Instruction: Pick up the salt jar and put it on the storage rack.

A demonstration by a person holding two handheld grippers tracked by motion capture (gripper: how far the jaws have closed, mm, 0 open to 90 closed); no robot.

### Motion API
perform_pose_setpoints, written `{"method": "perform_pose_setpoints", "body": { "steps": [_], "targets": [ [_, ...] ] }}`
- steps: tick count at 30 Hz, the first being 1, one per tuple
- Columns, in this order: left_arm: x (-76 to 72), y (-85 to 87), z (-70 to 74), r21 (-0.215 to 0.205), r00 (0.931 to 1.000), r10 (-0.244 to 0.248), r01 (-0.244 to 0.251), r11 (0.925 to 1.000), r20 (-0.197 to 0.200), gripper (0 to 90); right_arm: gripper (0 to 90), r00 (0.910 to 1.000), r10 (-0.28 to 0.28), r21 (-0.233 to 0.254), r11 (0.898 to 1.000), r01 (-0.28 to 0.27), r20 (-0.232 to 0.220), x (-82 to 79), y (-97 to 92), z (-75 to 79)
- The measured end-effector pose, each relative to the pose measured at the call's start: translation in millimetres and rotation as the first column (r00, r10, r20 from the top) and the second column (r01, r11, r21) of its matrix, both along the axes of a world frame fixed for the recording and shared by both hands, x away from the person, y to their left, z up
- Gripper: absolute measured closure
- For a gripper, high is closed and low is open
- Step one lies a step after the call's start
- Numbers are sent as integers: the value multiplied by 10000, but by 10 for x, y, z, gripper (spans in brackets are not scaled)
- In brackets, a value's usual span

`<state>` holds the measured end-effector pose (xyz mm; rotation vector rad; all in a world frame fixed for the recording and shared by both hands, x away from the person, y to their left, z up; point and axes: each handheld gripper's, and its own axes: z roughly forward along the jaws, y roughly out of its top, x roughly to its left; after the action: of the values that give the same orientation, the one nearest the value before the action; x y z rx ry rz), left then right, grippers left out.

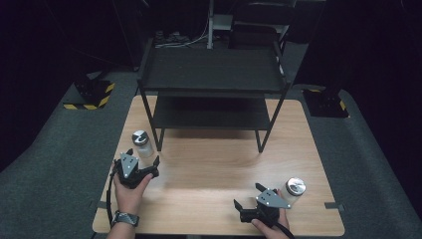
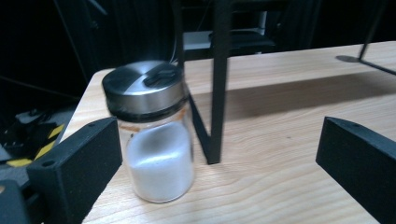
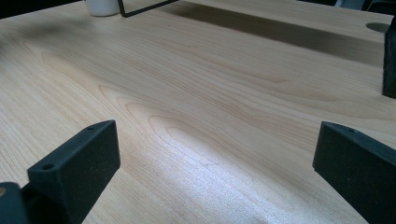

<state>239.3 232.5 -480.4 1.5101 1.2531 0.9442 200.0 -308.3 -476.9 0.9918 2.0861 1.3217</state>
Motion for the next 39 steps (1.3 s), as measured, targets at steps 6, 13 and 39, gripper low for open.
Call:
{"method": "perform_pose_setpoints", "body": {
  "steps": [6,13,39],
  "targets": [
    [142,35,-73,-279,9994,213,-220,9994,-267,5,4,10000,8,60,10000,-9,5,0,-11,-5],
    [267,60,-167,-400,9976,561,-577,9975,-407,5,3,10000,-71,68,10000,71,7,-17,-6,-6],
    [603,116,-159,-623,9930,922,-969,9933,-732,188,3,9995,-310,192,9993,310,-41,-43,-4,-11]
  ]
}}
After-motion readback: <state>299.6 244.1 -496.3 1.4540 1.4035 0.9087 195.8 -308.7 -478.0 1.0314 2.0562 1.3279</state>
